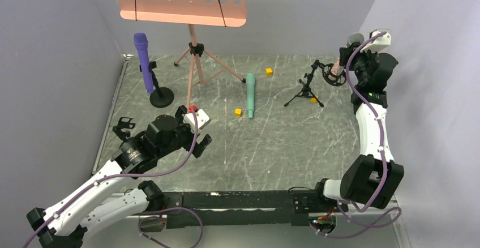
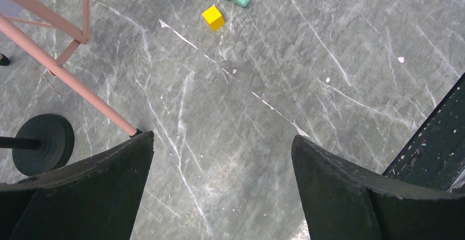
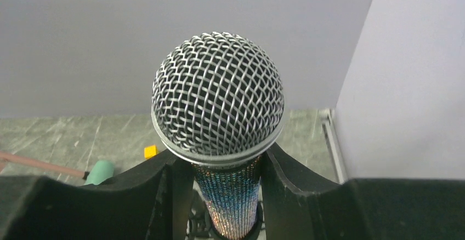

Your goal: Attach the microphones to the stand

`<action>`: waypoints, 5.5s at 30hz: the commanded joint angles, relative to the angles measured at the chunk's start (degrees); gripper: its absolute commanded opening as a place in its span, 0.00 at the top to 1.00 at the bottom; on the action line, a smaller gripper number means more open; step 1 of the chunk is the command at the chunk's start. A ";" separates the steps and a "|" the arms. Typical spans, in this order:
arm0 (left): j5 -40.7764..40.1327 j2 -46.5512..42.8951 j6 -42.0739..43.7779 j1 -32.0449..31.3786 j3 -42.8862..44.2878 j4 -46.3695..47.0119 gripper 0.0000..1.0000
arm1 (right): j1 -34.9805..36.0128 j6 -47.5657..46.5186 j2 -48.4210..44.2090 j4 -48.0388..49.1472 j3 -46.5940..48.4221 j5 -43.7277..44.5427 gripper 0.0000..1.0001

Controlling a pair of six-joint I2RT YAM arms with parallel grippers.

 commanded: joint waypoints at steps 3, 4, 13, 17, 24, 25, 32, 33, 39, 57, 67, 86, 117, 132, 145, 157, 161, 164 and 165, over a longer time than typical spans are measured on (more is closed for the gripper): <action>-0.05 -0.32 0.01 0.20 0.23 0.29 0.01 | 1.10 4.07 -0.19 -13.00 -4.15 3.06 0.88; -0.05 -0.40 0.00 0.19 0.23 0.29 0.01 | 1.11 4.10 0.09 -13.85 -4.22 1.52 0.88; -0.31 -0.50 0.01 0.19 0.18 0.26 0.01 | 1.06 2.48 3.26 -13.78 -6.15 -2.68 0.88; -0.31 -0.67 0.00 0.20 0.08 0.29 0.01 | 1.02 0.47 4.82 -14.73 -7.04 -3.86 0.88; -0.26 -0.25 0.00 0.20 0.18 0.17 0.01 | 1.04 -3.75 5.30 -18.68 -4.45 -7.74 0.77; -0.30 -0.17 -0.03 0.23 0.23 0.17 0.01 | 1.05 -4.53 5.08 -19.31 -3.81 -8.19 0.73; -0.29 -0.25 -0.01 0.20 0.13 0.29 0.01 | 1.01 -4.86 1.87 -20.14 1.42 -9.81 0.35; -0.31 -0.24 0.00 0.19 0.14 0.25 0.01 | 0.98 -4.86 1.68 -20.40 2.27 -9.96 0.30; -0.43 -0.47 0.01 0.26 0.12 0.23 0.01 | 0.98 -4.86 0.51 -21.23 5.78 -8.93 0.04; -1.28 -2.17 -0.20 0.22 -0.30 1.26 0.01 | -2.02 -6.58 -5.61 -24.84 12.38 -9.56 0.00; -2.13 -5.50 -0.94 1.28 -1.33 3.20 0.01 | -2.25 -7.96 -10.10 -31.66 15.21 -21.15 0.00; 0.20 -10.20 -8.46 6.91 -4.47 10.15 0.01 | -2.02 -22.69 -20.62 -39.13 -10.51 -54.38 0.00; -21.70 -16.15 -41.13 6.91 -5.39 -5.78 0.01 | -1.00 -27.91 -25.58 -36.92 -23.46 -36.12 0.00; -8.17 -1.66 -25.98 30.28 13.43 -15.14 0.01 | 2.61 -28.86 -25.98 -37.21 -23.39 -34.26 0.00; -3.78 6.55 -13.68 44.64 25.48 -21.52 0.17 | 3.82 -29.10 -26.25 -37.28 -23.67 -34.76 0.00; -14.62 6.43 -4.63 45.03 13.26 -14.70 0.43 | 4.27 -29.19 -25.54 -37.85 -23.31 -35.08 0.00; -19.39 6.01 -4.02 45.10 9.85 -10.43 0.42 | 4.27 -29.34 -25.48 -38.06 -23.22 -35.01 0.00; -21.32 4.48 -2.29 45.17 7.59 -7.23 0.42 | 4.42 -29.63 -24.99 -38.56 -23.04 -35.21 0.00; -21.93 4.09 -1.39 45.26 6.86 -6.18 0.42 | 4.56 -29.71 -24.76 -38.66 -22.99 -35.14 0.00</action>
